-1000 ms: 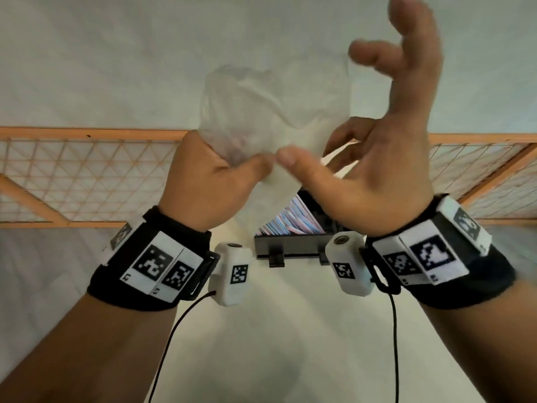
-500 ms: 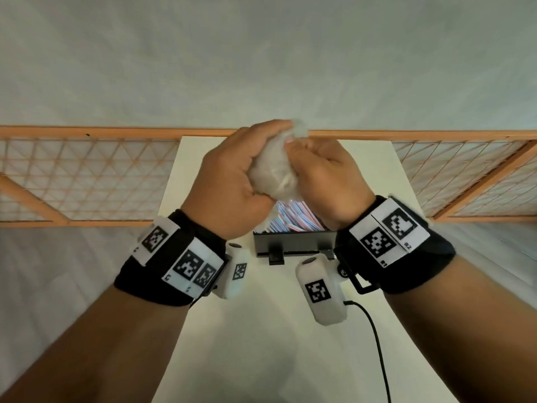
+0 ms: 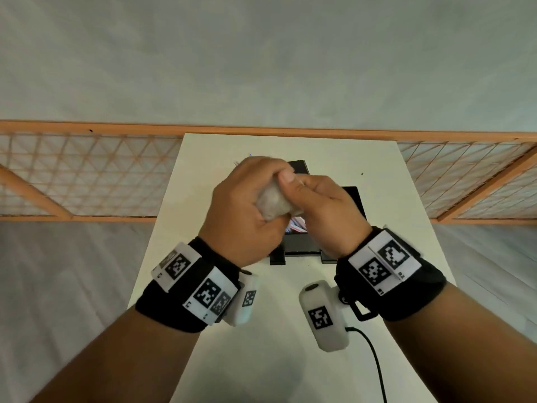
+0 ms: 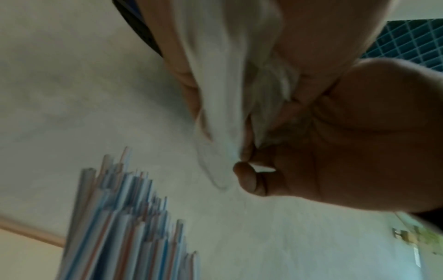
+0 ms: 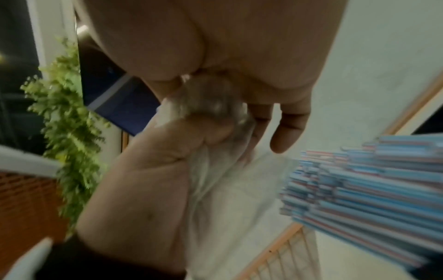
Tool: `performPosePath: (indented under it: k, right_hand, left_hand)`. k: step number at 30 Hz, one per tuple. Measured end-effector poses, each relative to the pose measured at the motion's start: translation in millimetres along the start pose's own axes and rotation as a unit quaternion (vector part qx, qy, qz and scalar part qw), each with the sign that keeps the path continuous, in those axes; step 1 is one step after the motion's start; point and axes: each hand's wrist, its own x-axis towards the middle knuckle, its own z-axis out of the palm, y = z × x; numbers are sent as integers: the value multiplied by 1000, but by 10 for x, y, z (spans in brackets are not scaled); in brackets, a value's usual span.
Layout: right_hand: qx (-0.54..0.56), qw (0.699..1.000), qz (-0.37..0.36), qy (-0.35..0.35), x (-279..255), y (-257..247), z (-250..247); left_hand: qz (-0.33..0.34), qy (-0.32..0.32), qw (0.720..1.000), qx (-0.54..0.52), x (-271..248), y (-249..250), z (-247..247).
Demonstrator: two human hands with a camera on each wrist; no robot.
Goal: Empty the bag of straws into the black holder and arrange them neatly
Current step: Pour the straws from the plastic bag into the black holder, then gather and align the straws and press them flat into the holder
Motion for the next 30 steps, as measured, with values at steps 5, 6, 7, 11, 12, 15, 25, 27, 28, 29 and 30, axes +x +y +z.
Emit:
performPosePath:
  k: [5,6,7,11,12,15,25,27,28,29,30]
  right_hand:
    - [-115,991,-71,-6,-84,195,105]
    - [-141,987,-82,-5,-119,239,121]
    - [-169,982,-86,6,-151,278,129]
    - [-298,947,-75,92,-236,518,-49]
    - [-334,936,-56,98,-230,618,-111]
    - [-485,870,32,89,-246,871,-426]
    - [-615,771,153,66,-147,1270,-586]
    - [-617,770,147,71,-126,1322,-596]
    - [-614,772,142,76,-116,1337,-598]
    - [-612,774,141,78,-104,1351,-602]
    - [-611,774,142,78,-94,1358,-603]
  left_hand:
    - [-72,89,992,-54,-74,-139,-84]
    - [-89,100,989,-54,-109,-164,-86]
    - [-109,115,986,-47,-149,-210,-99]
    - [-281,205,937,-21,-253,-607,-299]
    - [-331,201,922,12,-285,-733,-380]
    - [-426,123,890,102,-295,-948,-356]
    - [-581,-5,812,64,-740,-1373,205]
    - [-581,-37,808,91,-808,-1430,256]
    - [-580,-63,806,104,-846,-1474,276]
    - [-582,-100,799,116,-887,-1519,295]
    - [-585,-145,788,128,-937,-1578,307]
